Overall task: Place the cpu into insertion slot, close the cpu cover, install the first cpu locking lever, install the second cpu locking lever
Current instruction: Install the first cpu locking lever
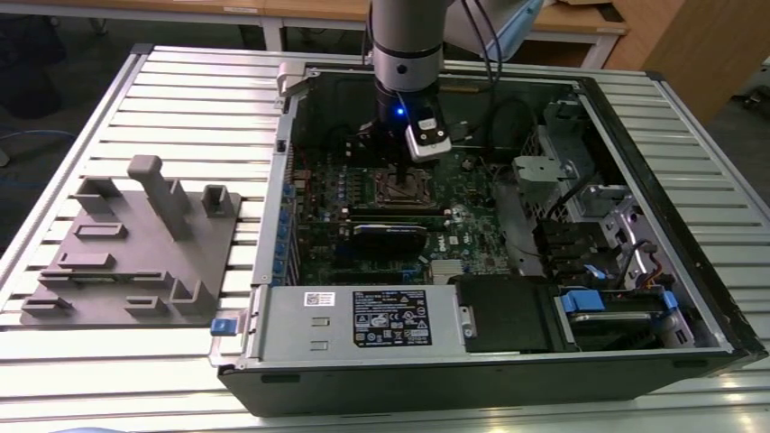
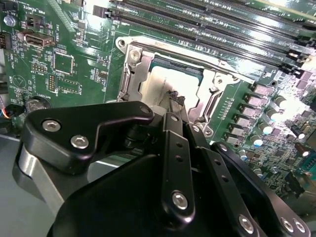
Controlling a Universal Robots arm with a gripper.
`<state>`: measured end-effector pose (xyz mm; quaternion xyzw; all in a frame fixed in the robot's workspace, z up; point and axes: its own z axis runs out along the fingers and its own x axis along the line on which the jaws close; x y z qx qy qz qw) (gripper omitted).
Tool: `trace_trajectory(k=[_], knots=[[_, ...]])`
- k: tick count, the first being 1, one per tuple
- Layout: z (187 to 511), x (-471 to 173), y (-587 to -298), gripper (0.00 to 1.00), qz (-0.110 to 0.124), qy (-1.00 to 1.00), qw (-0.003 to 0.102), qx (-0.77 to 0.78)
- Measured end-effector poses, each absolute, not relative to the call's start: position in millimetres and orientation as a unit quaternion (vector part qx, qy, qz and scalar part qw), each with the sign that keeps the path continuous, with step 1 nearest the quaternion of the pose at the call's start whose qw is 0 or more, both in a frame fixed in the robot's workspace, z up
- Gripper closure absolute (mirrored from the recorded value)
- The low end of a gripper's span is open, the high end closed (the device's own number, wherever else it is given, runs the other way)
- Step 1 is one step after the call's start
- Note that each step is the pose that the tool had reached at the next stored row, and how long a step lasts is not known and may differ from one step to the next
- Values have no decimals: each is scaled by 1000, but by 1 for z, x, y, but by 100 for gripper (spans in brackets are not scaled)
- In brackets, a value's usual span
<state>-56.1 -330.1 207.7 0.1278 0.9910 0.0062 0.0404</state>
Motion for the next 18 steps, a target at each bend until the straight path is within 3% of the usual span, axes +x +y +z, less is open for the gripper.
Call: trace_trajectory(k=[18], knots=[[207, -56, -330, 89, 11, 999, 39, 16]])
